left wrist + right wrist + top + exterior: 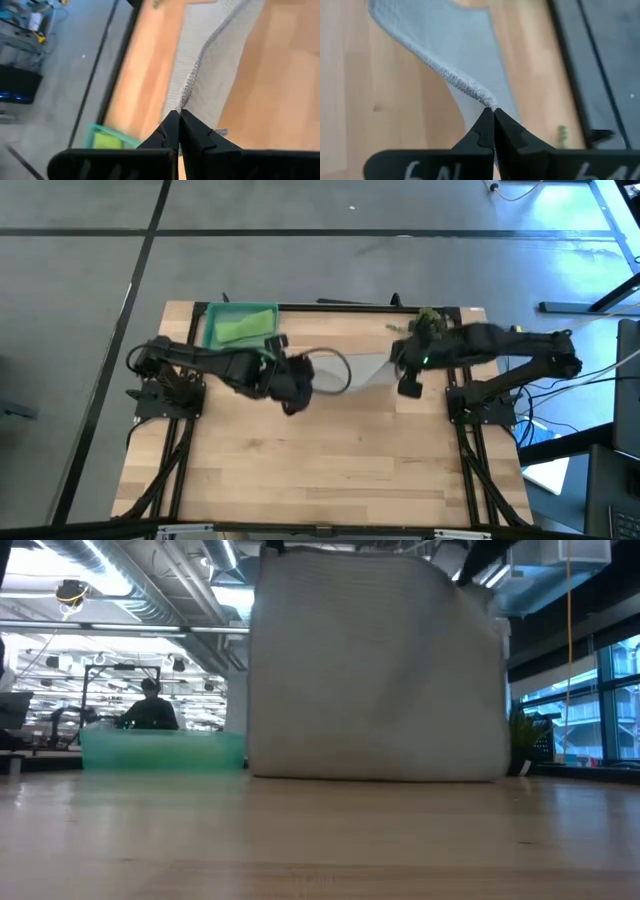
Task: Roll microfiber towels into tight, uniform cylinder then place into a basket
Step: Roll the gray towel
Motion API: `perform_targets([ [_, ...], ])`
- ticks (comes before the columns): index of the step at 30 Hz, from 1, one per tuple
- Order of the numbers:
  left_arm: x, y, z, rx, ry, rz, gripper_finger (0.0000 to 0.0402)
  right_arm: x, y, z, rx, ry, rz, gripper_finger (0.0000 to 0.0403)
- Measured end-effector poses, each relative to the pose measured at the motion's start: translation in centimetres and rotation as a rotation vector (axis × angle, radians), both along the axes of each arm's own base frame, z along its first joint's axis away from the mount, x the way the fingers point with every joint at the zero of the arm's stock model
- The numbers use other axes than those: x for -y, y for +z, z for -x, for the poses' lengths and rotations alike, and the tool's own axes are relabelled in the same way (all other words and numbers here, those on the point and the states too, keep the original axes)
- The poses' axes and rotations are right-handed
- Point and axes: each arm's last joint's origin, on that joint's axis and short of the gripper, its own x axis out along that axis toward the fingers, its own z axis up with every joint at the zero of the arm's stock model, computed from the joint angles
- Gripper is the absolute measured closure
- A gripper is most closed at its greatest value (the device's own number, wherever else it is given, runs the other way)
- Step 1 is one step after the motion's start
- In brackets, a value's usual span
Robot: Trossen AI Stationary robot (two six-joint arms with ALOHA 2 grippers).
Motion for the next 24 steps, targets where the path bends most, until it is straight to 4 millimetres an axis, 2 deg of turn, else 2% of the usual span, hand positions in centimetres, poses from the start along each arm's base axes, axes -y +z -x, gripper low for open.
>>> perform_targets([
  [8, 4.3, -4.2, 1.1, -0.05, 0.022, 0.109, 0.0401, -3.7, -6.5, -0.8, -0.042, 0.064, -0.115, 0.0403],
  [15, 7.2, -8.6, 1.8, -0.032, 0.055, 0.166, 0.0401, -6.8, -12.0, -0.9, 0.035, 0.111, -0.216, 0.0403],
  [24, 9.3, -14.1, 2.1, 0.039, 0.036, 0.277, 0.0401, -8.9, -16.6, -0.2, 0.176, 0.138, -0.35, 0.0403],
])
